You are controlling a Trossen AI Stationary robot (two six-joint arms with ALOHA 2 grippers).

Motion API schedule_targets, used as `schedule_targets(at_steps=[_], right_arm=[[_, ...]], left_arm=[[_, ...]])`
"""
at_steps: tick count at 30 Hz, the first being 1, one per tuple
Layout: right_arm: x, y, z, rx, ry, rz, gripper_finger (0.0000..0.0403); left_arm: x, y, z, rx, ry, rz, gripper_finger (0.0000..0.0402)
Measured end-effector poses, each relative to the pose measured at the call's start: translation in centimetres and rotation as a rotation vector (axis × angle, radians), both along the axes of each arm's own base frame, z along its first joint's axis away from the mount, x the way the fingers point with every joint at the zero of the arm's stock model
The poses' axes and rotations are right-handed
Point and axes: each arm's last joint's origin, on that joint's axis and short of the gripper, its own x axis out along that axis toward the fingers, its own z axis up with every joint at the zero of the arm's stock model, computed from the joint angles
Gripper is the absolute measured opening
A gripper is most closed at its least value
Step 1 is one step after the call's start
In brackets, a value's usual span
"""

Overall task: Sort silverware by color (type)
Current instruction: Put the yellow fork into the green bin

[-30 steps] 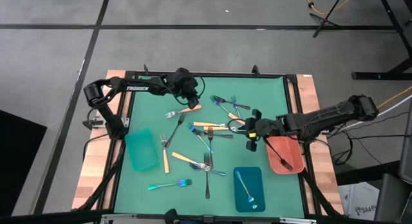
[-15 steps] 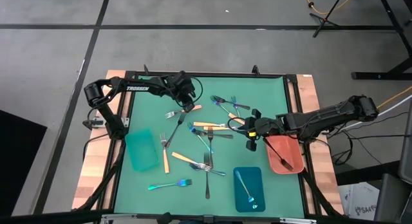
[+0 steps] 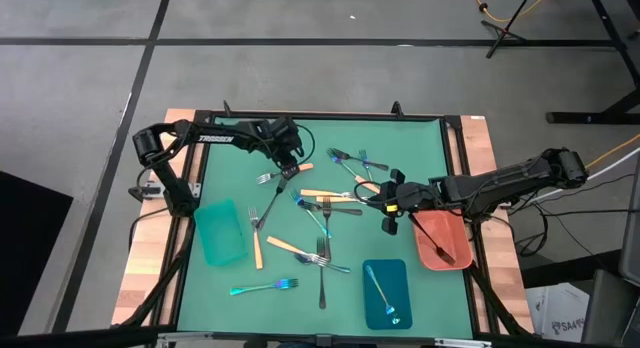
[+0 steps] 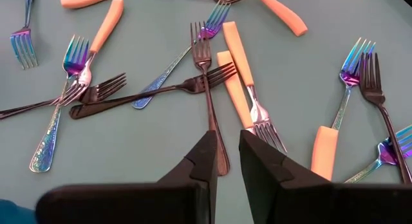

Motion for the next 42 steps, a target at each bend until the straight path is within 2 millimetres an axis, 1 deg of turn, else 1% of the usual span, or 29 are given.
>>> schedule_targets(at_steps=[4, 7, 9, 31, 34, 42], right_arm=[[0.0, 0.0, 0.0, 0.0, 0.0, 0.0, 0.0056], [0.0, 0.0, 0.0, 0.0, 0.0, 0.0, 0.0056], [0.0, 0.0, 0.0, 0.0, 0.0, 0.0, 0.0056], [0.0, 0.0, 0.0, 0.0, 0.001, 0.0, 0.0056], [0.0, 0.0, 0.0, 0.0, 0.001, 0.0, 0.0056], [0.0, 0.0, 0.0, 0.0, 0.001, 0.0, 0.0056]], left_arm=[[0.7, -0.6, -1.4, 0.01, 0.047, -0.072, 0.0151], [1.0, -0.9, -2.6, 0.037, 0.106, -0.075, 0.0151], [1.2, -1.0, -3.1, 0.049, 0.124, -0.074, 0.0151], [1.2, -1.0, -3.0, 0.054, 0.124, -0.074, 0.015], [1.2, -1.0, -3.0, 0.053, 0.124, -0.074, 0.0141], [1.2, -1.0, -3.1, 0.047, 0.114, -0.077, 0.0098]])
